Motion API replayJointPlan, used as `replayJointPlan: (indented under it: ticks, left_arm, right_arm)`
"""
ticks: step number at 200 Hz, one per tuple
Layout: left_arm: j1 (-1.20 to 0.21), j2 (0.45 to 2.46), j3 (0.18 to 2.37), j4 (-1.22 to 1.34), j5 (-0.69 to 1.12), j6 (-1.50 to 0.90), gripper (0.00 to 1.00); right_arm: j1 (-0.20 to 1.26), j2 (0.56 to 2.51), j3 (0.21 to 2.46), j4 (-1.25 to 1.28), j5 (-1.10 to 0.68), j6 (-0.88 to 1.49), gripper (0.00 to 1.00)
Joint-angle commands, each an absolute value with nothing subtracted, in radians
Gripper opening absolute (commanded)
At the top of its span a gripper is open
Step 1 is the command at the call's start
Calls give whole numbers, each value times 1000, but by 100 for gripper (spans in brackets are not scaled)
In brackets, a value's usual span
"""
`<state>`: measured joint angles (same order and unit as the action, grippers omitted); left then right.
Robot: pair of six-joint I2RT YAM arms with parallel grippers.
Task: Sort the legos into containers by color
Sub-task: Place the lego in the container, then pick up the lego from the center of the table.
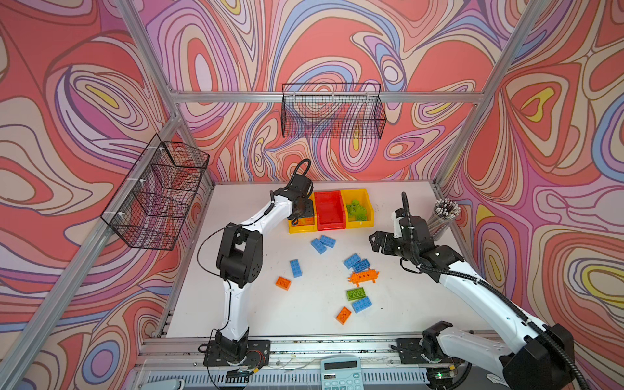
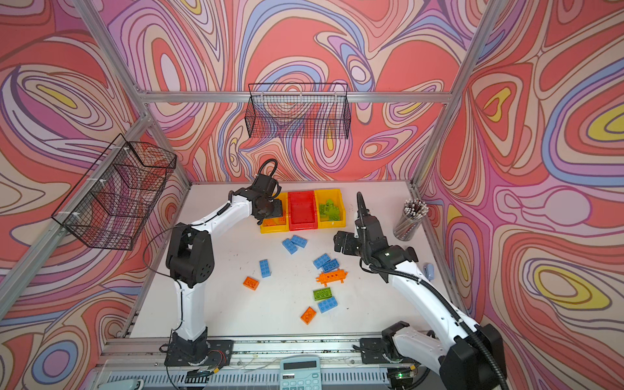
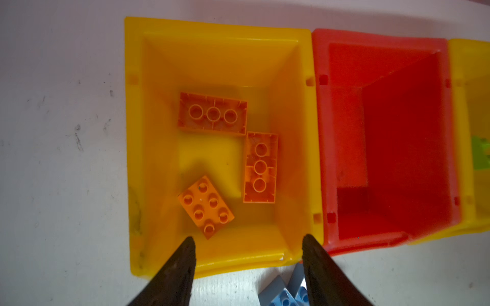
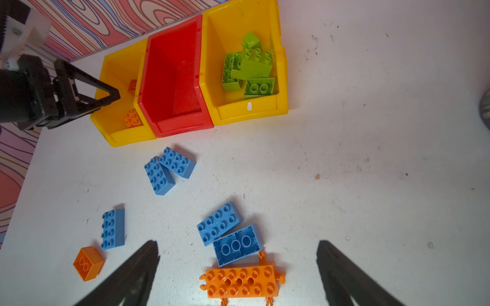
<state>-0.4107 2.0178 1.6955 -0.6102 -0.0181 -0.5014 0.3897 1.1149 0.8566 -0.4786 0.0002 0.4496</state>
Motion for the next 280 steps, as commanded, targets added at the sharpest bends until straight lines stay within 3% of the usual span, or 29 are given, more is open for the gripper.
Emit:
replayJointPlan:
  ticks: [1, 24, 63, 93, 195, 280]
  left_arm:
    - [-413, 1834, 1559, -566, 10, -535, 64]
    - [-416, 1670, 1360, -551, -17, -556, 66]
    - [-420, 1429, 981, -519, -32, -619, 82]
    - [-420, 1353, 781, -446, -4, -655, 83]
    - [-440, 1329, 642, -379, 84, -650, 79]
    - [-545, 1268, 591, -475, -15, -733, 77]
  right_arm:
    - [394, 1130, 884, -471, 3, 443, 98]
    - [393, 1142, 898, -472, 5, 439, 98]
    - [393, 1175, 914, -465, -16, 434, 98]
    - [396, 1197, 923, -445, -49, 446, 98]
    - [398, 1159, 898, -485, -27, 468, 98]
    - [436, 1188, 871, -442, -40, 483, 98]
